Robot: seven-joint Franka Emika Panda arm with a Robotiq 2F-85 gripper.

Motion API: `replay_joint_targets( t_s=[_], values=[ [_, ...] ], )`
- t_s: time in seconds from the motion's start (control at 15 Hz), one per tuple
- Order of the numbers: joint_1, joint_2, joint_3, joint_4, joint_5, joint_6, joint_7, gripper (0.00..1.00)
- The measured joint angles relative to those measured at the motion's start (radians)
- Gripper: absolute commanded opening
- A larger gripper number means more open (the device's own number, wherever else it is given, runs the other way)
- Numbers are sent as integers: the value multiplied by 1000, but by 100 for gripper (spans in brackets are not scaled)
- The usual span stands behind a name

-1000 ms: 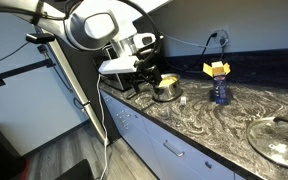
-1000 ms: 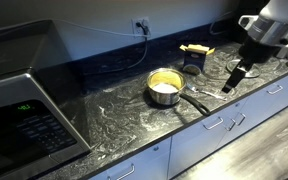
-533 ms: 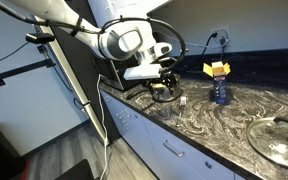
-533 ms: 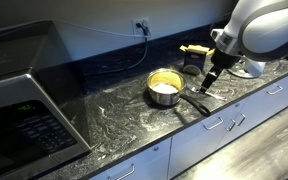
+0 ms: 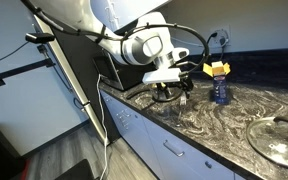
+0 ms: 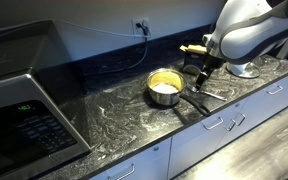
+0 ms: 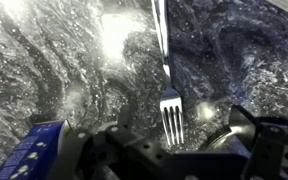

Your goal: Change the position of the fork to face the right side

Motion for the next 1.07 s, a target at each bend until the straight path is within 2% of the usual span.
replay_joint_targets(
  t_s=[0.4, 0.47, 0.53, 0.67, 1.07],
  values=[
    [-15, 102, -6, 78, -52, -16, 62, 100],
    [-15, 116, -8, 88, -55, -19, 70, 97],
    [-15, 129, -8, 97, -56, -22, 78, 72],
    [-16, 148, -9, 115, -57, -30, 81, 71],
    [-16, 165, -8, 151, -57, -56, 84, 25]
  ],
)
